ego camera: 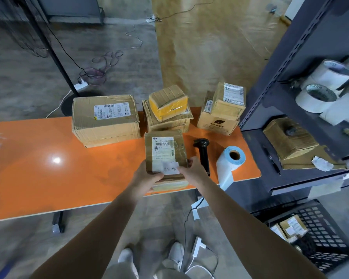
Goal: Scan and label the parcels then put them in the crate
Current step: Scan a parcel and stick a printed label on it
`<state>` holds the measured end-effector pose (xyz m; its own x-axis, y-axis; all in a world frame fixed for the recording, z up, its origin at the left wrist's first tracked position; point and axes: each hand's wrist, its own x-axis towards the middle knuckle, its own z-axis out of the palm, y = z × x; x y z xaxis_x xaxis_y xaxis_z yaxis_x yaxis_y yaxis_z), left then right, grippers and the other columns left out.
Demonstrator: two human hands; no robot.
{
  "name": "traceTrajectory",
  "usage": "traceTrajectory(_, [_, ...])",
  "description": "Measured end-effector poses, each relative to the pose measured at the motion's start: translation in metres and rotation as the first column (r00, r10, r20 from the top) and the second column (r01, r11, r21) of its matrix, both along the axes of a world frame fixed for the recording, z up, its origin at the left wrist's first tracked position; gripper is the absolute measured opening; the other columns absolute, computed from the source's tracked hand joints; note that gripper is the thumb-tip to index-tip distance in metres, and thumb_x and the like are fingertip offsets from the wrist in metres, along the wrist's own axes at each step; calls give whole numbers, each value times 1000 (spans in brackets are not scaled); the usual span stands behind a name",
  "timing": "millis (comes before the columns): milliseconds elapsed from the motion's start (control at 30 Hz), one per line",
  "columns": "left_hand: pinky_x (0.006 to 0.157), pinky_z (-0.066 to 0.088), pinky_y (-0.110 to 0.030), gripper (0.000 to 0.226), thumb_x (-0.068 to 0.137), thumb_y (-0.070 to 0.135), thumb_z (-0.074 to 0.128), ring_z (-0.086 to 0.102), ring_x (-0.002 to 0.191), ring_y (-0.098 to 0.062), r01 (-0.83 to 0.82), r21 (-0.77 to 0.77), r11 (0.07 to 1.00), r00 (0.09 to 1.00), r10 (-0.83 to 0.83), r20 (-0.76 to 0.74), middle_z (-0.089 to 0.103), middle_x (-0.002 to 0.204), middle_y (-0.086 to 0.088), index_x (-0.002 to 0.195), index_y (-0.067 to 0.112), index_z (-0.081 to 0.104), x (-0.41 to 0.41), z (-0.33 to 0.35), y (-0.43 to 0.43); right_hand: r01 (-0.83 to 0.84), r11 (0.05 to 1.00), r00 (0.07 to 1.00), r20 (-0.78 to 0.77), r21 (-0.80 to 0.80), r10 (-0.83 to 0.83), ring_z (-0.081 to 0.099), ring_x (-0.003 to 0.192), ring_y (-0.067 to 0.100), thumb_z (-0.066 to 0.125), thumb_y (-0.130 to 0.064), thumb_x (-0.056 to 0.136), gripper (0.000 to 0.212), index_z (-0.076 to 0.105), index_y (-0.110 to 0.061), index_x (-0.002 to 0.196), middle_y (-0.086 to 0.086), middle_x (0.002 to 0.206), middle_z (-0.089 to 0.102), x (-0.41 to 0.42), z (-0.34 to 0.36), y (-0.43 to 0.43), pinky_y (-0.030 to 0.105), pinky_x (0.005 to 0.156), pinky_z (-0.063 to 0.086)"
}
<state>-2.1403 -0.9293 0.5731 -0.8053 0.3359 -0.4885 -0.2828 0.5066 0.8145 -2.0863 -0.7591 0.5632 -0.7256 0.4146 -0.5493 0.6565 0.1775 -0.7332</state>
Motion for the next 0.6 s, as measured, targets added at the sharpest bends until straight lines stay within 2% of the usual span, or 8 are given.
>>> traceTrajectory(100, [73,58,-35,62,84,15,71,60,105,-20,1,51,999,1000,0,-25,56,118,3,138,24,42,6,13,-4,69,998,996,-53,10,-68,52,68,13,58,-36,94,37,35,-19,117,1,90,55,10,13,-2,25,55,41])
traceTrajectory(200, [81,59,-41,69,83,19,74,62,106,-20,9,118,993,1000,-6,-22,56,124,1,141,28,39,10,25,-10,153,988,981,-118,12,-151,51,73,12,57,-41,94,38,36,-19,116,1,93,54,21,28,-9,30,62,42])
traceTrajectory(300, [84,57,-42,70,84,19,74,60,107,-20,38,190,981,999,-35,-18,54,125,2,143,26,36,19,40,-11,271,962,942,-212,19,-261,50,77,7,57,-41,94,37,35,-21,116,-2,96,53,36,44,-21,29,65,42])
traceTrajectory(333, [83,57,-41,70,85,20,74,60,107,-20,62,212,975,998,-59,-18,54,126,2,143,26,36,23,45,-12,313,949,924,-243,33,-296,51,79,8,57,-41,95,37,36,-21,119,-4,95,53,43,51,-25,29,63,41])
traceTrajectory(433, [69,55,-29,70,85,19,74,61,105,-18,147,282,948,989,-139,-47,55,128,2,144,25,36,38,60,-17,438,897,861,-317,61,-399,54,92,19,56,-41,95,45,39,-19,130,-1,106,56,66,69,-40,30,75,38])
traceTrajectory(467, [65,54,-25,70,86,18,74,60,103,-18,174,302,937,985,-163,-61,56,127,2,144,24,36,43,65,-19,466,882,846,-328,68,-421,54,93,21,55,-41,96,45,39,-19,132,1,108,57,76,76,-45,30,74,38])
traceTrajectory(533, [63,52,-22,71,86,18,73,58,103,-18,233,336,913,973,-217,-84,54,124,3,146,23,35,56,77,-24,507,858,827,-330,85,-455,54,84,17,52,-42,97,44,40,-21,135,-1,101,57,97,89,-56,31,68,41])
traceTrajectory(600, [63,52,-22,72,85,23,75,57,107,-18,294,353,888,956,-271,-113,52,124,4,145,26,35,69,86,-30,544,832,810,-324,108,-488,52,79,14,49,-43,99,45,39,-23,137,-3,97,53,121,103,-66,33,73,47])
